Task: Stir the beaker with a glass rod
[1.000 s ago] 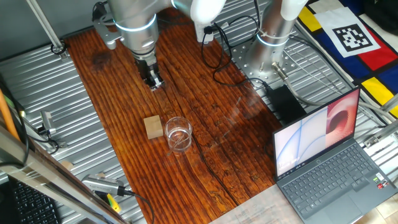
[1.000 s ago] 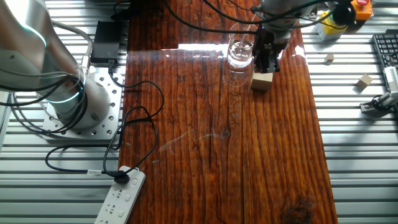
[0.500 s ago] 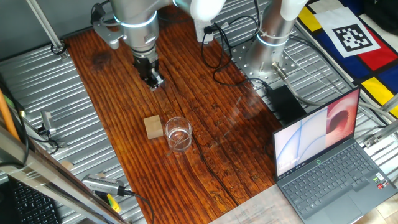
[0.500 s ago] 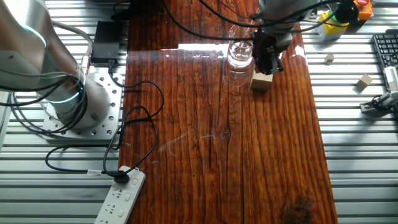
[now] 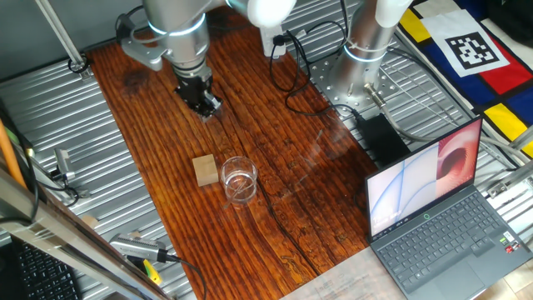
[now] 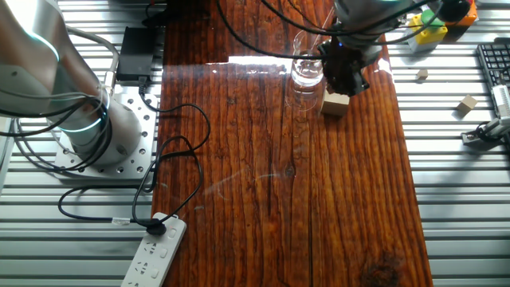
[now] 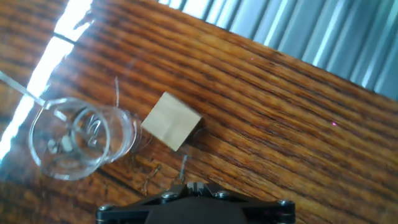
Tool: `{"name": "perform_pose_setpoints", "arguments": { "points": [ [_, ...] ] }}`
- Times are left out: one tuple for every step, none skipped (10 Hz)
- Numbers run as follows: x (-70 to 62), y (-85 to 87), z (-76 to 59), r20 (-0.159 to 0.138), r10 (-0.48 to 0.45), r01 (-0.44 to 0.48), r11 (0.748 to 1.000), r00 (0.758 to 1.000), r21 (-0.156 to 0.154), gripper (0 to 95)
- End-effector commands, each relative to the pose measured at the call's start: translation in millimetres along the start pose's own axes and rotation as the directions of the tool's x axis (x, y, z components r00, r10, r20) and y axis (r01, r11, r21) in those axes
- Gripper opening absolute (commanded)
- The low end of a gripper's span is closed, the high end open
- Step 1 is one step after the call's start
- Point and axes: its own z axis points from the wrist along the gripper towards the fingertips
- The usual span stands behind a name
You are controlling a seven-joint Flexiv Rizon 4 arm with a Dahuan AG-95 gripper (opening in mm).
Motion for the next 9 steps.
{"name": "perform_pose_setpoints", "arguments": {
  "points": [
    [-0.5, -0.4, 0.7, -0.004, -0.014, 0.014, 1.0, 1.0, -0.002, 0.0],
    [-0.5, -0.4, 0.7, 0.001, 0.0, 0.0, 1.0, 1.0, 0.003, 0.0],
    [-0.5, -0.4, 0.7, 0.008, -0.011, 0.011, 1.0, 1.0, 0.0, 0.0],
    [-0.9, 0.2, 0.0, 0.009, -0.026, 0.026, 1.0, 1.0, -0.001, 0.0],
    [-1.8, 3.4, -1.4, 0.006, -0.035, 0.035, 0.999, 0.999, 0.0, 0.0],
    [-3.3, 10.1, -1.6, 0.003, -0.033, 0.033, 0.999, 0.999, -0.001, 0.0],
    [-8.2, 22.1, -0.5, 0.003, -0.034, 0.034, 0.999, 0.999, -0.003, 0.0],
    [-15.3, 32.9, -1.2, 0.005, -0.039, 0.039, 0.999, 0.999, -0.003, 0.0],
    [-25.6, 47.7, -4.9, 0.001, -0.037, 0.037, 0.999, 0.999, 0.0, 19.0]
  ]
}}
